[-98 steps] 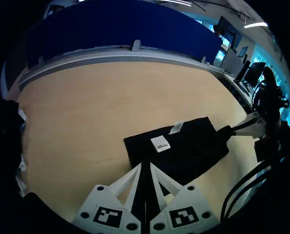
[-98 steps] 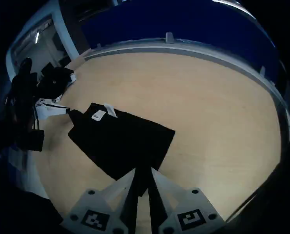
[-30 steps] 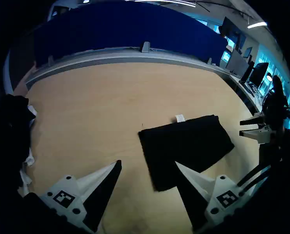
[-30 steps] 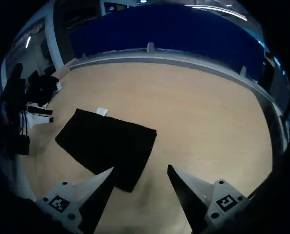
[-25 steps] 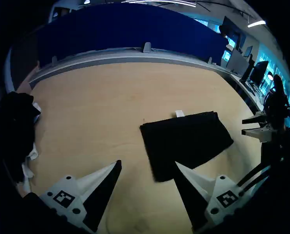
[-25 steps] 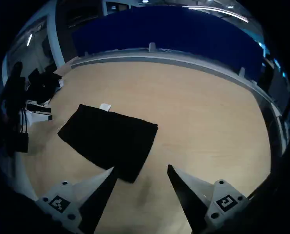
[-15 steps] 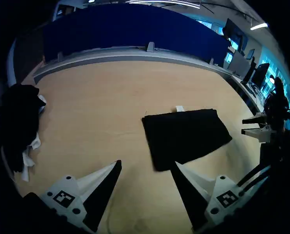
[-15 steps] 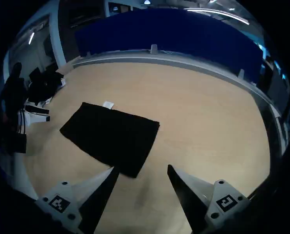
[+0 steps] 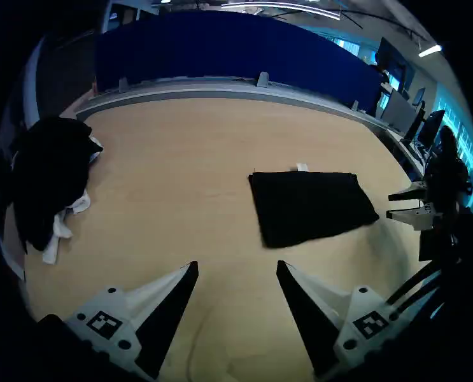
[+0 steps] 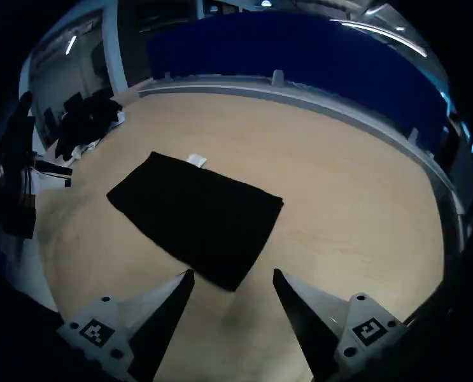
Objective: Fold towel
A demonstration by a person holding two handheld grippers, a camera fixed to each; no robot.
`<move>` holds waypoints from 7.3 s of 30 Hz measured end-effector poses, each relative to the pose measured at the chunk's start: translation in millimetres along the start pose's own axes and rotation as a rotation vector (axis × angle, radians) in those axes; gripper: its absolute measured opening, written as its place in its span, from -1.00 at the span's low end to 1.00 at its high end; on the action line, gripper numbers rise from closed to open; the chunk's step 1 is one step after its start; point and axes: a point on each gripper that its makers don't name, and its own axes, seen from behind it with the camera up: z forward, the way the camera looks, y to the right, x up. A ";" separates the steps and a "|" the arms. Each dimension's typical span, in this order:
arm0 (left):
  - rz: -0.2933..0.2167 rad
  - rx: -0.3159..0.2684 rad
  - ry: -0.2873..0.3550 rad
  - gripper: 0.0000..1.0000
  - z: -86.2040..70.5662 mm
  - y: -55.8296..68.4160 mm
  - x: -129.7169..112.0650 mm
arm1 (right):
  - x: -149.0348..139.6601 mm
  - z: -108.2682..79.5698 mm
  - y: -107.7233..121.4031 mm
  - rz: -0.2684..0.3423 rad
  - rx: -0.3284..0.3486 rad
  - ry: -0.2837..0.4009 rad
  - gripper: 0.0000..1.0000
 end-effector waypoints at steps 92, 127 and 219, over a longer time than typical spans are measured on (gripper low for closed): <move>-0.238 0.043 0.080 0.82 -72.5 -27.5 -43.2 | 154.3 55.9 -130.4 -0.472 0.189 0.089 -0.85; -0.291 0.053 0.061 0.82 -78.7 -23.7 -65.1 | 97.4 100.6 -189.5 -0.485 0.303 0.042 0.73; -0.203 -0.049 0.126 0.82 -74.9 22.7 -11.1 | 208.3 -62.4 -30.4 -0.176 0.035 0.275 -0.83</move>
